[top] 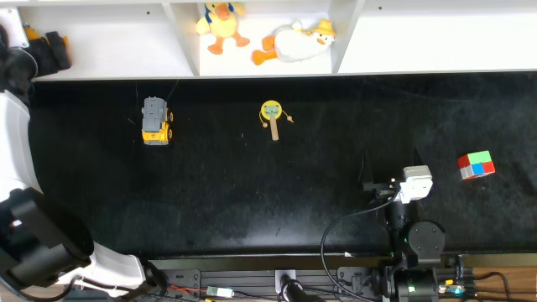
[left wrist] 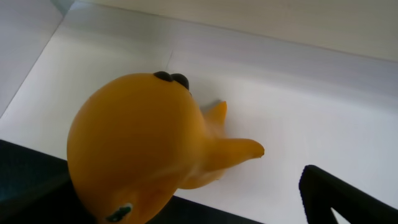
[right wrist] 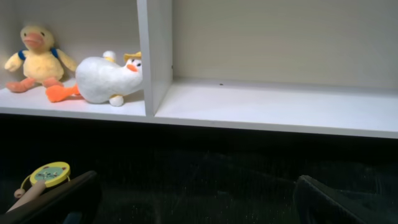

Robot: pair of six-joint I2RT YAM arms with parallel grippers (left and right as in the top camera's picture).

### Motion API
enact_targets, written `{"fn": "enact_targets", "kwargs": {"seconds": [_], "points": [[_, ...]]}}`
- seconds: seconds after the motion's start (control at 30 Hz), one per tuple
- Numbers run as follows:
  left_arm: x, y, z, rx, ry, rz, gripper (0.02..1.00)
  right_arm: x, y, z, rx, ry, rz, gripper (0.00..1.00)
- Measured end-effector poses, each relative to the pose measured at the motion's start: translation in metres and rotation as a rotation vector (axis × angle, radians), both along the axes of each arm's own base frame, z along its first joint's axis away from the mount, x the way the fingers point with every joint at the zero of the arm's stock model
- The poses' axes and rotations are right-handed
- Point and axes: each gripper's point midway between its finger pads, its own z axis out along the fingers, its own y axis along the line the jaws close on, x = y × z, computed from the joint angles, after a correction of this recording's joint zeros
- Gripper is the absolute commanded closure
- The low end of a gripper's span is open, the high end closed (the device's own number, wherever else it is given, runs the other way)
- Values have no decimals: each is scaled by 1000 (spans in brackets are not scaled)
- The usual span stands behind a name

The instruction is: Store Toys

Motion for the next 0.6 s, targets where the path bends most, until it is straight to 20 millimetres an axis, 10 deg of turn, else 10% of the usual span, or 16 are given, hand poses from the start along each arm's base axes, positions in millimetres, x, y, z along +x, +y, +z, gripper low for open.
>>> {"fn": "enact_targets", "kwargs": {"seconds": [0.6], "points": [[6,2,8,19,-38,-1,20,0,0,0,0,0,0,5]]}}
